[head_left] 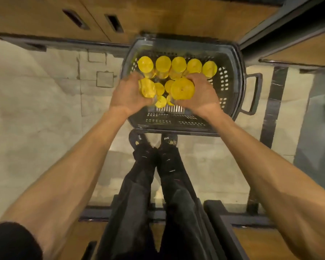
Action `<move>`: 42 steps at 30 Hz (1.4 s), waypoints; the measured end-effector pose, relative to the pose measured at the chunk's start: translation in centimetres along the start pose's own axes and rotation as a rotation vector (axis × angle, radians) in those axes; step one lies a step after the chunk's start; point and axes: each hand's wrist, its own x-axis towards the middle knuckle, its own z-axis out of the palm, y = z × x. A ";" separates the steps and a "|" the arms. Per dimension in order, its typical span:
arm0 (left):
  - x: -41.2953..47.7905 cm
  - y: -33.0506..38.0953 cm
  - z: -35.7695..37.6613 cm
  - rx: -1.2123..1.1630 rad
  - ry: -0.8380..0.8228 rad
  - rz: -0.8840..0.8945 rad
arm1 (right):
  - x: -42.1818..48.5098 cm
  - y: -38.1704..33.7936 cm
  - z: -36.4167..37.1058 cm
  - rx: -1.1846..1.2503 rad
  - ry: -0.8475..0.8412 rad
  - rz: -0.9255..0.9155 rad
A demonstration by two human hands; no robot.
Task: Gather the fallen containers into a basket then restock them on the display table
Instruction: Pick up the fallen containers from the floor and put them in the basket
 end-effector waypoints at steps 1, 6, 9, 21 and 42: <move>0.9 -0.6 0.9 -0.013 0.006 -0.003 | 0.9 0.9 0.9 -0.015 -0.016 -0.007; 5.2 -3.0 4.6 -0.009 0.005 -0.043 | 4.8 4.5 4.6 -0.041 -0.034 -0.018; 7.7 -4.3 7.0 0.048 -0.009 -0.007 | 7.1 6.3 6.8 -0.049 -0.042 -0.001; 13.3 -8.9 13.8 0.129 0.116 -0.014 | 15.4 8.2 13.9 -0.063 0.023 -0.015; 15.6 -10.4 16.4 0.030 0.217 -0.122 | 17.7 8.8 18.4 0.053 0.137 0.062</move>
